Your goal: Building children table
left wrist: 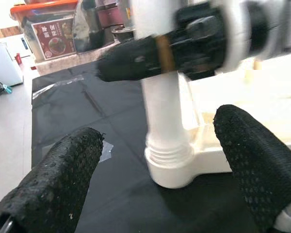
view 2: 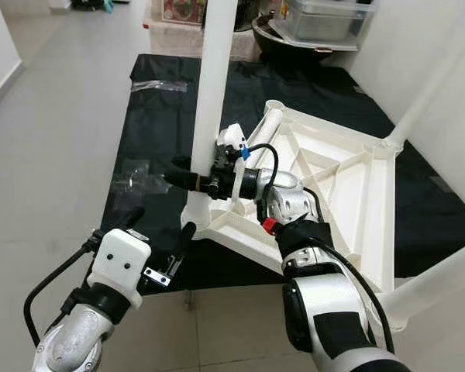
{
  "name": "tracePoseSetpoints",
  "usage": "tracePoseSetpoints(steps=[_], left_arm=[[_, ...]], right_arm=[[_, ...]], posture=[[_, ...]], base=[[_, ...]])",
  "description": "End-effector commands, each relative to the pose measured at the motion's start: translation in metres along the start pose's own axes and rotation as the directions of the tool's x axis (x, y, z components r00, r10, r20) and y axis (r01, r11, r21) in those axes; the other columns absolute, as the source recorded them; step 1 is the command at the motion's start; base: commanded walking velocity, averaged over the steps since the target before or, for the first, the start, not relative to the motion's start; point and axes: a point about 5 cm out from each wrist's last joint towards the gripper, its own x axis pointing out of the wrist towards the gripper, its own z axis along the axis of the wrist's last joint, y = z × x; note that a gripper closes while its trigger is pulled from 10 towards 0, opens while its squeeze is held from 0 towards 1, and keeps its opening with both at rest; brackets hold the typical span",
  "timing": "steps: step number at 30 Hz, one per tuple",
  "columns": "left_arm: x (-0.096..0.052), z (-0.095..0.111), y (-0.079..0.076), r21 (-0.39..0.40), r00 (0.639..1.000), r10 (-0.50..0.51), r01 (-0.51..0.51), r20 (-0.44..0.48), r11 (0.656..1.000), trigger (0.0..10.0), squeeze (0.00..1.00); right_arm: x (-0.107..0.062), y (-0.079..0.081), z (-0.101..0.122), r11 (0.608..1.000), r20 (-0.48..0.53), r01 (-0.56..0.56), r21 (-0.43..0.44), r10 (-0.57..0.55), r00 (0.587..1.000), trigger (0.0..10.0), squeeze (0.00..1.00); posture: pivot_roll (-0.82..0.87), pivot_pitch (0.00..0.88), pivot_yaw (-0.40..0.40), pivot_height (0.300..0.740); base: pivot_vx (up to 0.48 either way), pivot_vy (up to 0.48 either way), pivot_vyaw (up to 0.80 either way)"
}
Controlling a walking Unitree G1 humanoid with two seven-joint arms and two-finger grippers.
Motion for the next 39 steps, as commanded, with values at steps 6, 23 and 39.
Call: tracePoseSetpoints(steps=[6,23,39], left_arm=[[0.000,-0.004,-0.001,0.000,1.000,-0.003,0.003,-0.014,1.000,10.0,0.00],[0.001,-0.004,-0.001,0.001,1.000,-0.008,0.008,-0.015,1.000,10.0,0.00],[0.004,-0.002,0.001,-0.004,1.000,0.002,-0.002,-0.008,1.000,10.0,0.00]], right_arm=[[-0.050,-0.049,-0.012,0.423,-0.033,0.904,-0.059,-0.906,0.421,0.0,0.00],[-0.007,-0.007,0.001,0.578,0.151,0.810,0.100,-0.813,0.562,10.0,0.21],[-0.021,-0.001,0.007,0.980,0.065,-0.130,0.149,0.122,0.990,10.0,0.00]], posture=[[0.10,0.077,-0.113,0.740],[0.11,0.083,-0.113,0.740],[0.11,0.087,-0.117,0.740]], base=[[0.000,0.000,0.00],[0.000,0.000,0.00],[0.000,0.000,0.00]])
